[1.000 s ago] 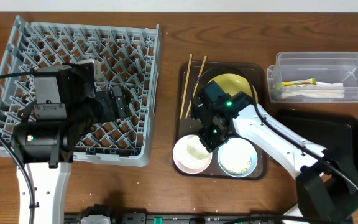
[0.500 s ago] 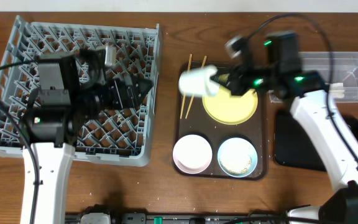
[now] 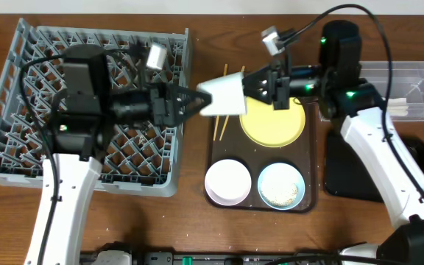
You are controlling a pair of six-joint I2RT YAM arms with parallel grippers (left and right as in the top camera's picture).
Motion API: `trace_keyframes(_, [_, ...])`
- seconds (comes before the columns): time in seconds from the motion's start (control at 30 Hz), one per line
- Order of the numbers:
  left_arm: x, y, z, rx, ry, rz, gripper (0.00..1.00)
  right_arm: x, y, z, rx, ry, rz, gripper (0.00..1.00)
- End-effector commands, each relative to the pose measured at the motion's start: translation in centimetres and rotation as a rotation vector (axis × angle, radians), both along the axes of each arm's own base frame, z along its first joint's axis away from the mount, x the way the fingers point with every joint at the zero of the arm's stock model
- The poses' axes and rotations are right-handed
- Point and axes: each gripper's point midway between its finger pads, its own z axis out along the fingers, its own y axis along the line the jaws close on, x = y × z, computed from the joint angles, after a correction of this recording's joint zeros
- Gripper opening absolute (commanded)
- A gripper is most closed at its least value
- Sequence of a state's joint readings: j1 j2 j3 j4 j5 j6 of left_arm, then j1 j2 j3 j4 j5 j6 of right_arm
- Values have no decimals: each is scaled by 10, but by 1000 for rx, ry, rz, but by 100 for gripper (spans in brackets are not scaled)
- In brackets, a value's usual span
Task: Sort waste into correct bins and load items into the dishwasher
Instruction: 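Hand the white cup from the right gripper to the left gripper, then place the white cup upside down in the dish rack with left gripper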
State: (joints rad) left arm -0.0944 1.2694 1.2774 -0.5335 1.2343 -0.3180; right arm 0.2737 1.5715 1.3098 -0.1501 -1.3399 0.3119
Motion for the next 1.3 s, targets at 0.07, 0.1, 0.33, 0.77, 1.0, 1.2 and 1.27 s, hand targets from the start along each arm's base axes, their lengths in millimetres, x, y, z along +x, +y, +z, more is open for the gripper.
trace_keyframes(0.07, [-14,-17,12,-28,-27,-87,88,-11,19,4,-3,21,35,1])
trace_keyframes(0.1, [-15,-19,12,-29,-26,-93,87,-8,21,2,-13,26,16,1])
trace_keyframes(0.33, [-17,-22,12,-29,-26,-104,64,1,23,-2,-36,21,-43,1])
trace_keyframes(0.77, [7,-3,-20,135,2,85,60,25,-3,-5,-50,16,-145,99])
trace_keyframes(1.0, [16,87,-75,514,151,499,59,65,-73,-58,-248,268,-491,99])
trace_keyframes(1.2, [-10,190,-94,689,376,920,59,47,-108,-129,-610,406,-663,99])
trace_keyframes(1.27, [-24,225,-102,733,482,1068,59,38,-115,-144,-715,412,-680,99])
